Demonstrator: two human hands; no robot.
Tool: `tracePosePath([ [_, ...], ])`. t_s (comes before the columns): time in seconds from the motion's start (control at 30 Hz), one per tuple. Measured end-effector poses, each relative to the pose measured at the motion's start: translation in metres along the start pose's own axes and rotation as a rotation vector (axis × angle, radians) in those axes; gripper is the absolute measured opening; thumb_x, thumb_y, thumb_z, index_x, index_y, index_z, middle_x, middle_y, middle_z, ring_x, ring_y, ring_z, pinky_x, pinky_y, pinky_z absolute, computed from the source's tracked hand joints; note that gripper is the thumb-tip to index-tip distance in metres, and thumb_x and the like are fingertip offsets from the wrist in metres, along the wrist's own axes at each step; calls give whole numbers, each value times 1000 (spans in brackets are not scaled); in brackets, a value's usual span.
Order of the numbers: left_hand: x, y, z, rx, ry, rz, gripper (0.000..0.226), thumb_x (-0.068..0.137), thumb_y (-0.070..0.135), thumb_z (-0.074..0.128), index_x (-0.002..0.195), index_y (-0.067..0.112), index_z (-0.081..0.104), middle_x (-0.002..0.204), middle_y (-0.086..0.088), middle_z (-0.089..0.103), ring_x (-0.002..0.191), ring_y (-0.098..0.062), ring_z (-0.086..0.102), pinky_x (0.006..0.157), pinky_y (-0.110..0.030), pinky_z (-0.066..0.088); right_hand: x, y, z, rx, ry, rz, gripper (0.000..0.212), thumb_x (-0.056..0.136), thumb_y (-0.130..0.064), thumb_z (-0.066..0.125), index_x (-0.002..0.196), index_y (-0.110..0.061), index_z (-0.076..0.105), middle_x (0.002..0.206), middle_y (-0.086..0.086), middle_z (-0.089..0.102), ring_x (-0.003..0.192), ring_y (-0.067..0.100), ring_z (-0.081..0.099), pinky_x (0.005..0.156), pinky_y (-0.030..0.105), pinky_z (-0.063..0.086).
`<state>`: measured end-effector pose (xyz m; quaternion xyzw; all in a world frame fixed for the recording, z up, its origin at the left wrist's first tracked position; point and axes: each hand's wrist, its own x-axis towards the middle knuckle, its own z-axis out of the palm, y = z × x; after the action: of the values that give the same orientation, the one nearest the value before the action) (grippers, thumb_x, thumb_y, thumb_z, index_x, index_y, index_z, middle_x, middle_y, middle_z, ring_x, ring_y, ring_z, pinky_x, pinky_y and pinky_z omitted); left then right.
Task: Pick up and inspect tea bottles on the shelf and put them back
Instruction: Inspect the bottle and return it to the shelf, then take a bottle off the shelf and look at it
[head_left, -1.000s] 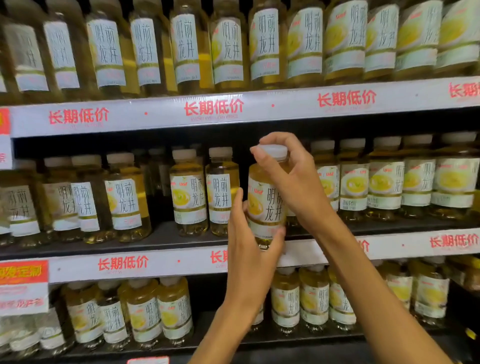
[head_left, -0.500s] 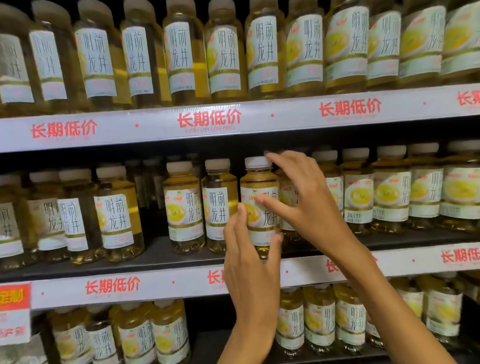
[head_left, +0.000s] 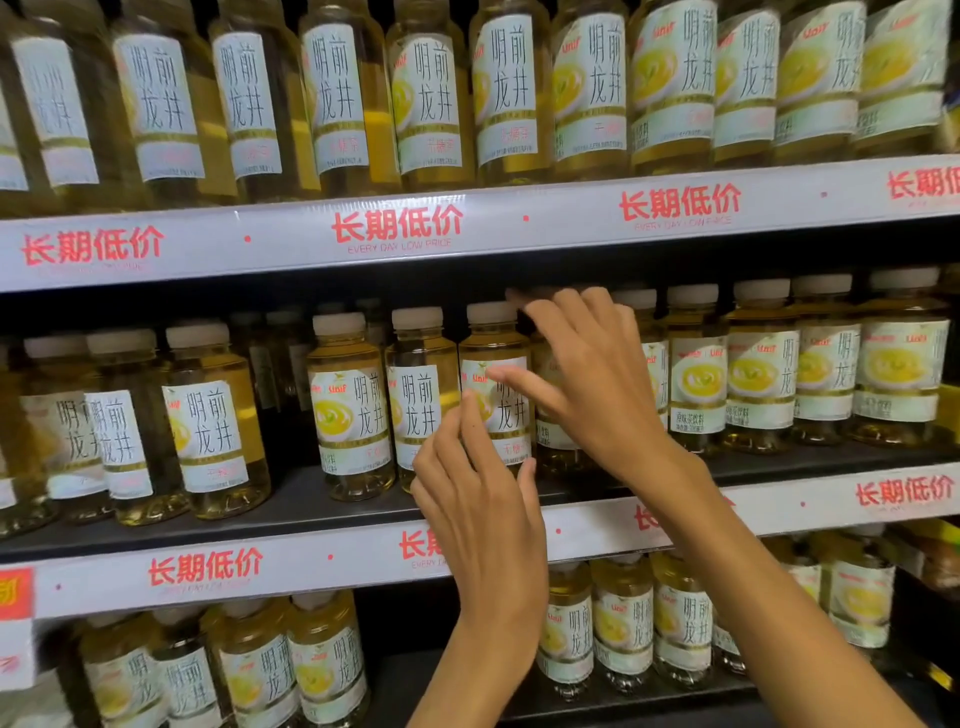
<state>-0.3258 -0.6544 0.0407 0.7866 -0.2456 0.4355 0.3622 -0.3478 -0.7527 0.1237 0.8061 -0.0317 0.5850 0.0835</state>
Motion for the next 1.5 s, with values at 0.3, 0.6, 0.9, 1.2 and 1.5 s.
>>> tracePosePath([
  [0.3, -12, -1, -3, -210, 47, 85, 68, 77, 3, 74, 137, 5, 42, 131, -13, 53, 119, -20, 37, 98, -34, 36, 7, 16, -12, -301, -150, 59, 30, 92, -24, 59, 76, 0, 66, 76, 21, 68, 82, 36, 64, 79, 39, 47],
  [0.6, -22, -5, -8, -431, -63, 83, 68, 82, 9, 69, 142, 19, 37, 136, 6, 41, 128, 4, 24, 108, -13, 21, -18, 12, -21, 431, 57, 159, 44, 89, -30, 63, 124, -7, 49, 119, 1, 46, 109, 5, 43, 91, 10, 36],
  [0.9, -20, 2, -23, -690, -325, 40, 76, 86, 29, 68, 140, 43, 17, 140, 32, 21, 130, 22, 16, 101, 4, 16, -28, -1, -40, 882, 75, 386, 43, 89, -34, 65, 120, -7, 52, 101, -32, 52, 99, -4, 56, 76, 9, 46],
  [1.2, -33, 7, -61, -1033, -693, -172, 52, 73, 26, 81, 114, 40, 53, 106, 25, 67, 101, 6, 62, 77, -10, 51, -35, -15, -86, 1314, -140, 538, 33, 82, -41, 63, 108, -23, 62, 97, 0, 74, 96, 16, 70, 76, 21, 54],
  [1.5, -52, -5, -79, -1302, -956, -455, 60, 51, 48, 82, 107, 37, 63, 104, 11, 73, 100, -9, 68, 82, -23, 55, -42, -18, -77, 1840, -376, 772, 37, 81, -44, 65, 102, -13, 70, 88, 8, 69, 90, 23, 69, 87, 37, 54],
])
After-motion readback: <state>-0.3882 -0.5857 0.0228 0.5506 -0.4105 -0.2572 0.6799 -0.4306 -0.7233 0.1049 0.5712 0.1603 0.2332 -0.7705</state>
